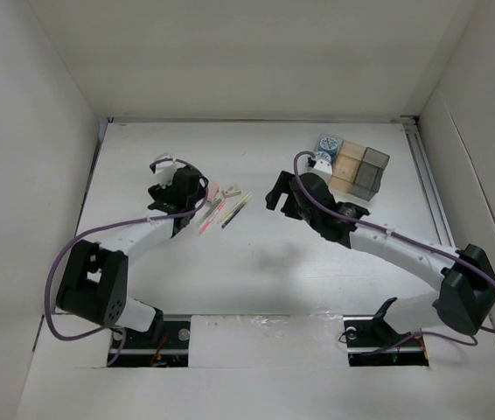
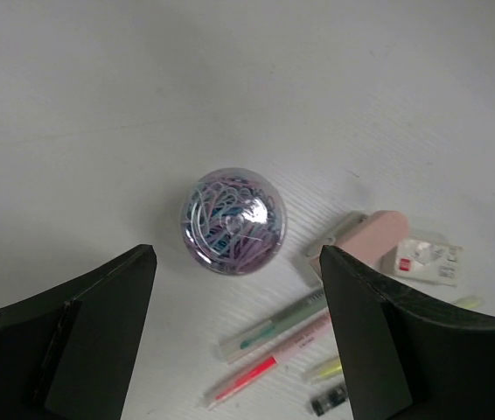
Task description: Sort the stationery into containers
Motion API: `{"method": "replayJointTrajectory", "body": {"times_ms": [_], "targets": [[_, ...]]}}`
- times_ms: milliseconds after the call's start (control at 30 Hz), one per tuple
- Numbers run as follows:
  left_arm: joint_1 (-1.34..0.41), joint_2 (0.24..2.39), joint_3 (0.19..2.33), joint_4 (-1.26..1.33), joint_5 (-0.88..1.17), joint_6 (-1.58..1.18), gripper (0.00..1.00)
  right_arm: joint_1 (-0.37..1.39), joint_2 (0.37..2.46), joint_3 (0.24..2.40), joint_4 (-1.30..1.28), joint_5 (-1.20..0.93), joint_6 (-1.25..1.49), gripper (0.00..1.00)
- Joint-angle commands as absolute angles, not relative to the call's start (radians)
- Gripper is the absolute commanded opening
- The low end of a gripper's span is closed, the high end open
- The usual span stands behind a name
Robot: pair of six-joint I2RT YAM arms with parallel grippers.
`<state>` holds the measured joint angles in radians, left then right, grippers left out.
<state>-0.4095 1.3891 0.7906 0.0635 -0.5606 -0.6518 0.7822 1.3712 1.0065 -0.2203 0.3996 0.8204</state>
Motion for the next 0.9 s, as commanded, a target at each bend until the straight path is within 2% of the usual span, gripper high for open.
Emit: {"method": "replayJointTrajectory", "body": {"times_ms": [0,200,600,633,733,767,800,867], "targets": [[-0.364,1.44,0.834,0.081,-0.502,-0.643,0.73,0.798,1.353,0.997,-0.172,0.38,0.828,0.93],[-0.364,1.541,0.897,0.09,-0.492,-0.643,0.72,0.816,1.344,0.988,-0.172,0.38,0.828,0.93],[-0.364,1.621,0.919,0.109,-0.492,-0.634,0.62,0.816,1.362,0.997,-0.163,0.38,0.828,0.96],[-0.354,1.632,0.919,0.109,-0.492,-0.634,0.6,0.816,1.362,0.997,-0.163,0.38,0.828,0.97],[-0.342,1.641,0.919,0.109,-0.48,-0.634,0.44,0.816,1.362,0.997,-0.163,0.38,0.828,0.98],[-0.342,1.641,0.919,0.109,-0.48,-0.634,0.44,0.816,1.362,0.997,-0.163,0.38,0.828,0.98],[-0.342,1.641,0.919,0.109,-0.48,-0.634,0.38,0.816,1.362,0.997,-0.163,0.371,0.828,0.98],[-0.342,1.618,0.908,0.109,-0.48,-0.634,0.32,0.816,1.362,0.997,-0.163,0.371,0.828,0.98]]}}
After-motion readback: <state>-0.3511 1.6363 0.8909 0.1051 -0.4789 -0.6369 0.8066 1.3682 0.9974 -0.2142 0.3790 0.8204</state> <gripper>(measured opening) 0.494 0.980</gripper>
